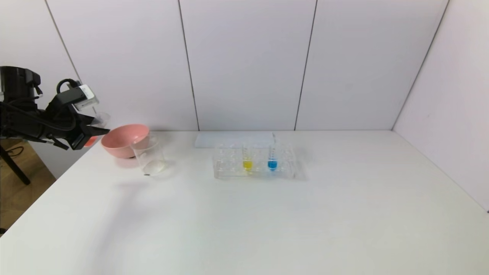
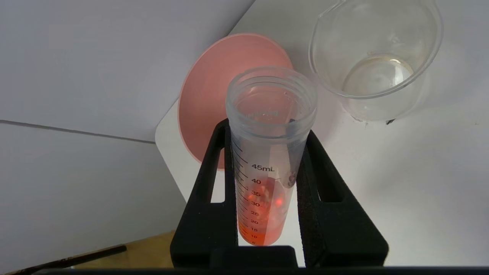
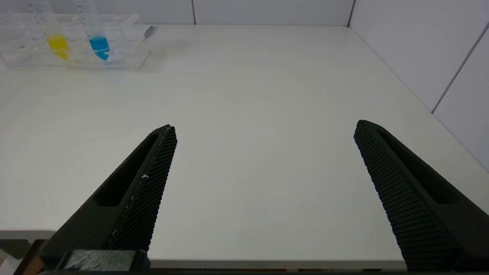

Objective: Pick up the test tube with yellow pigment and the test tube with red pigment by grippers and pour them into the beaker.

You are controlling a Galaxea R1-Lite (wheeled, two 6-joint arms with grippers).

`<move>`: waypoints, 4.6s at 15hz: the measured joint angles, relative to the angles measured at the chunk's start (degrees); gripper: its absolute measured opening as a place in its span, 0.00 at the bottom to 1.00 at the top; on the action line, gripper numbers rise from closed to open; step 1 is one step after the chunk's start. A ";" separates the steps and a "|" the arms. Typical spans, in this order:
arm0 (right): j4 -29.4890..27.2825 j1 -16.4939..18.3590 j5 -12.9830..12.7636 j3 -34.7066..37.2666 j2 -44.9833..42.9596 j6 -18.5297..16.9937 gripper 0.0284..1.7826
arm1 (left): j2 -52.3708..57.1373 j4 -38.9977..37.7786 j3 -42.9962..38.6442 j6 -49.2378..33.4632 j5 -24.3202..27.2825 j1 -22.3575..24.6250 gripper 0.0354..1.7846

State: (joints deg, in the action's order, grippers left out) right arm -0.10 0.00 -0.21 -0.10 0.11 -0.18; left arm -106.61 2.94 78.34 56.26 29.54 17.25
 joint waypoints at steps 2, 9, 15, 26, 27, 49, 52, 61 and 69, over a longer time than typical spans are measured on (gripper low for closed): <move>0.00 0.00 0.02 0.00 0.00 0.00 0.95 | -0.15 1.52 1.32 1.48 0.00 -0.33 0.24; 0.00 0.00 0.02 0.00 0.00 0.00 0.95 | -2.22 10.25 7.94 8.68 -0.41 -1.05 0.24; 0.00 0.00 0.02 0.00 0.00 0.00 0.95 | -3.67 15.49 11.93 14.36 -0.49 -1.84 0.24; 0.00 0.00 0.00 0.00 0.00 0.00 0.95 | -6.27 19.10 15.32 23.86 -3.61 -3.01 0.24; 0.00 0.00 0.02 0.00 0.00 0.02 0.95 | -6.40 19.10 15.35 23.92 -3.85 -3.23 0.24; 0.00 0.00 0.02 0.00 0.00 0.00 0.95 | -8.77 23.91 20.55 24.97 -15.04 -9.20 0.24; 0.00 0.00 0.02 0.00 0.00 0.00 0.95 | -8.77 25.37 20.75 23.94 -14.58 -9.35 0.24; 0.00 0.00 0.02 0.00 0.00 0.00 0.95 | -8.66 28.95 22.95 21.97 -14.17 -9.76 0.24; 0.00 0.00 0.02 0.00 0.00 0.00 0.95 | -9.35 36.28 28.25 22.26 -14.19 -10.09 0.24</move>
State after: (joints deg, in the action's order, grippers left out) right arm -0.10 0.00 -0.18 -0.10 0.11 -0.18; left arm -115.96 39.22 106.58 78.52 15.35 7.16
